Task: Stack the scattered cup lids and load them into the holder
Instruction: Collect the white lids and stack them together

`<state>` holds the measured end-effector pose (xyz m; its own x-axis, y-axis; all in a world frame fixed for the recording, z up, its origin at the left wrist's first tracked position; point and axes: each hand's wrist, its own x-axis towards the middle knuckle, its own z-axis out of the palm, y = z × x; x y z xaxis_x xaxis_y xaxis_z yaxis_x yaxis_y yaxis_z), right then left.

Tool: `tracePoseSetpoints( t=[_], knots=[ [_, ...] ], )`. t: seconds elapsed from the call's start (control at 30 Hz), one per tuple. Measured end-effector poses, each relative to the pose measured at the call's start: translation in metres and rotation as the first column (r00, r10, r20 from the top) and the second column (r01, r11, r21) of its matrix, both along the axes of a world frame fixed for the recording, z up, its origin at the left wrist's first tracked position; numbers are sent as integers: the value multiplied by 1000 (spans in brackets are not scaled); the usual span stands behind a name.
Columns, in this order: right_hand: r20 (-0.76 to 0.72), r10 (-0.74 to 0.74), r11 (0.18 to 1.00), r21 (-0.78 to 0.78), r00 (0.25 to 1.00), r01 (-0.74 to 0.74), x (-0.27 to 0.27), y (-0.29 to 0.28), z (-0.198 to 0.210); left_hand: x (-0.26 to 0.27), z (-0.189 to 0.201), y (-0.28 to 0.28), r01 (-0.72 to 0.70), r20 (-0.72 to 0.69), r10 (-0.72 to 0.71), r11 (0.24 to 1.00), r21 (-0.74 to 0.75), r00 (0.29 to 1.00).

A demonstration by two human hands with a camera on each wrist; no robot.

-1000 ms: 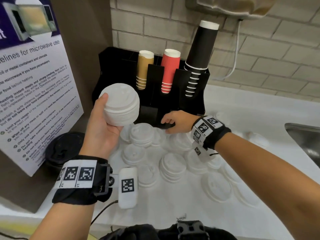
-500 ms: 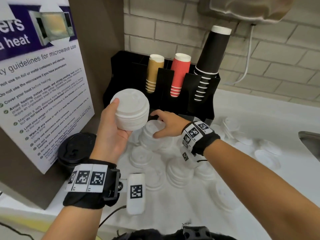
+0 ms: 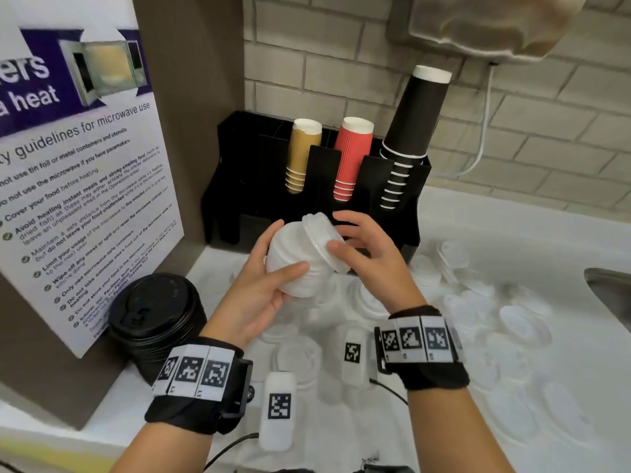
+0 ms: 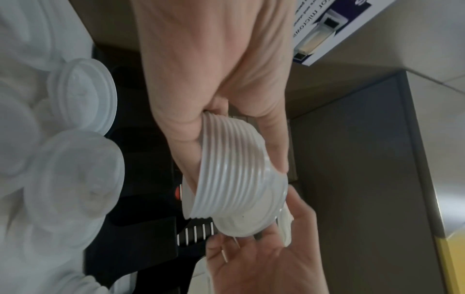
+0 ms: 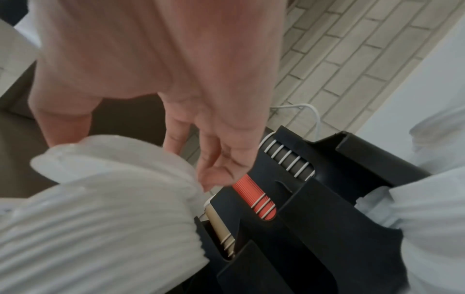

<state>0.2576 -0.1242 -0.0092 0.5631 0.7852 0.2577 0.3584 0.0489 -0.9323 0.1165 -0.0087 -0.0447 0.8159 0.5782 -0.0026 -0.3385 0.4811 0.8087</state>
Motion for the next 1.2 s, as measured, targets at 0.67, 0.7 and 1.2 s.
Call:
tracePoseSetpoints(
  t=[0.67,0.7,1.2],
  knots=[
    [274,-14,997,-74,962,35,-12,-1,4,1,-4,-3,138,-57,-131,982,128,990],
    [286,3,997,-77,958,20,-12,-1,5,1,-4,-2,136,-41,-133,985,102,990],
    [379,646,444,-893,663,78,1,78,-9,-15,27,20,-176,124,184,982,-72,975]
  ],
)
